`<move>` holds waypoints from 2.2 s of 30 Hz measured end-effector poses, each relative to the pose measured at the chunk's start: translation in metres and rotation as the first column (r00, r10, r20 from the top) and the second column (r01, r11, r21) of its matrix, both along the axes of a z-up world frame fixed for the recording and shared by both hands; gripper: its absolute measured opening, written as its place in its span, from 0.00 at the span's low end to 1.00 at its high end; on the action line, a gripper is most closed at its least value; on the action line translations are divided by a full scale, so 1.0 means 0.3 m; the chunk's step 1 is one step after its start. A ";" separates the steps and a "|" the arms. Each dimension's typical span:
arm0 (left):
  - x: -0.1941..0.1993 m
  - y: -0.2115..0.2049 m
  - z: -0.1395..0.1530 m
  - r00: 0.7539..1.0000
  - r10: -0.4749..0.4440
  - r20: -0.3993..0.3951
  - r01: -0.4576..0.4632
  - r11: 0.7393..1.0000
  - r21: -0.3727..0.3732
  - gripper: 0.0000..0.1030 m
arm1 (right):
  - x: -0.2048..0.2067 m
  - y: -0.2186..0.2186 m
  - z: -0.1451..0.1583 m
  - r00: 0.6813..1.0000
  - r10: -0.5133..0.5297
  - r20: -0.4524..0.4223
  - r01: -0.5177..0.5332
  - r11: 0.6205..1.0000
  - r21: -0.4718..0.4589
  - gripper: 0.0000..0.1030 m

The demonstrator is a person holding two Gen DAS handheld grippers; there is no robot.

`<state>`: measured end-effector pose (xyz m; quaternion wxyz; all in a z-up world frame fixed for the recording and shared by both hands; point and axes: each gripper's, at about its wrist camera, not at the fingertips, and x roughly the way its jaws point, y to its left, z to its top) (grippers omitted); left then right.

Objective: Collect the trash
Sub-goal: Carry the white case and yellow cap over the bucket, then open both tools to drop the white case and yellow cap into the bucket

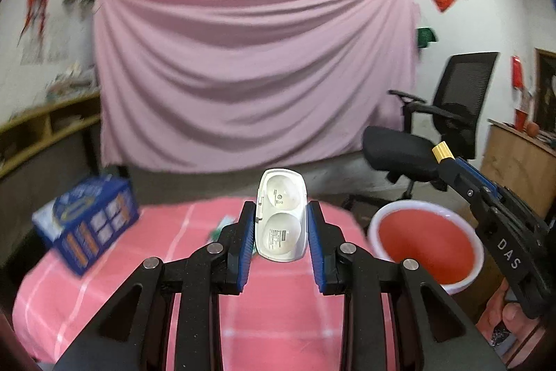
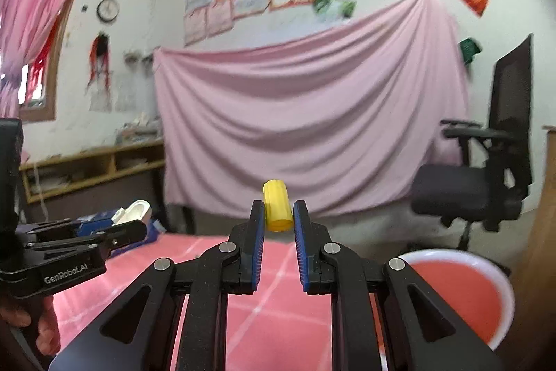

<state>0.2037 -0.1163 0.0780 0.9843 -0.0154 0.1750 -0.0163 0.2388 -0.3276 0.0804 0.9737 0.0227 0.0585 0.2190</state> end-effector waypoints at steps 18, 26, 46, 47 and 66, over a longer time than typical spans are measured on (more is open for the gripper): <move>0.134 -0.455 0.082 0.947 -0.295 0.125 0.277 0.950 0.142 0.24 | 0.039 -0.368 0.007 0.951 -0.310 -0.020 0.310 0.945 0.103 0.14; 0.242 -0.616 0.012 0.926 -0.370 0.075 0.357 0.923 0.145 0.24 | 0.077 -0.486 -0.052 0.923 -0.367 -0.118 0.381 0.916 0.127 0.14; 0.488 -0.705 -0.208 0.892 -0.377 -0.249 0.397 0.917 0.034 0.24 | 0.229 -0.604 -0.248 0.831 -0.355 -0.429 0.428 0.900 0.084 0.14; 0.499 -0.706 -0.217 0.886 -0.377 -0.269 0.398 0.917 0.026 0.24 | 0.235 -0.605 -0.255 0.826 -0.351 -0.441 0.425 0.902 0.078 0.15; 0.537 -0.603 -0.221 0.854 -0.388 -0.346 0.372 0.921 -0.113 0.29 | 0.259 -0.590 -0.274 0.802 -0.339 -0.491 0.414 0.909 0.050 0.28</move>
